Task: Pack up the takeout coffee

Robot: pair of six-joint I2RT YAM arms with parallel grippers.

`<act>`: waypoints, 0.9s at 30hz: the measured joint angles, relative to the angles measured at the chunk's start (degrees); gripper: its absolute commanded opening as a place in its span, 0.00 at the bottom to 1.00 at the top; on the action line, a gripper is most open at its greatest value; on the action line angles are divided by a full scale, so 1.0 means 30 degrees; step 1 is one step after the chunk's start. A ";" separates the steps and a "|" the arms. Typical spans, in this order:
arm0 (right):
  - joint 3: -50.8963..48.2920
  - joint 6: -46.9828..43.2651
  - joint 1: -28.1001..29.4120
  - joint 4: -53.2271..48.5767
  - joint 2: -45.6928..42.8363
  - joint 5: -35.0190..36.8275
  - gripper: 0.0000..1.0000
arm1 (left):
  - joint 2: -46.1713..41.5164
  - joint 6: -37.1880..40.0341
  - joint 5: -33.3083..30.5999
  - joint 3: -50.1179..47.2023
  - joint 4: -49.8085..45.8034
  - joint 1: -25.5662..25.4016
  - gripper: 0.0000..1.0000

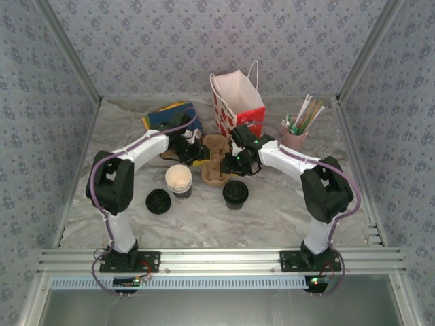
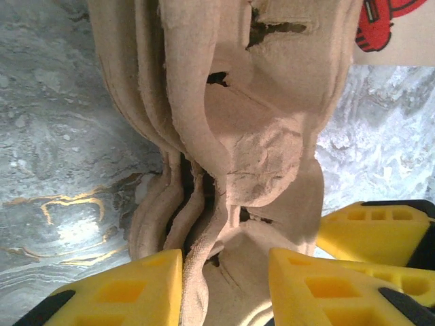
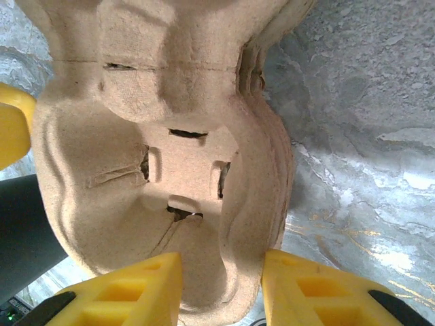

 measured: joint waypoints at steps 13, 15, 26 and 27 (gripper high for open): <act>0.0022 0.0000 0.0007 0.0561 0.0000 -0.0291 0.36 | 0.0291 0.0430 -0.1654 0.0306 -0.0474 -0.0146 0.42; 0.0022 0.0000 0.0007 0.0568 0.0000 -0.0306 0.36 | 0.0291 0.0430 -0.1792 0.0313 -0.0481 -0.0138 0.45; 0.0022 0.0000 0.0000 0.0590 0.0000 -0.0372 0.36 | 0.0503 0.0430 -0.1945 0.0401 -0.0503 -0.0189 0.37; 0.0022 0.0000 0.0000 0.0597 0.0000 -0.0379 0.36 | 0.0503 0.0430 -0.1938 0.0401 -0.0510 -0.0219 0.37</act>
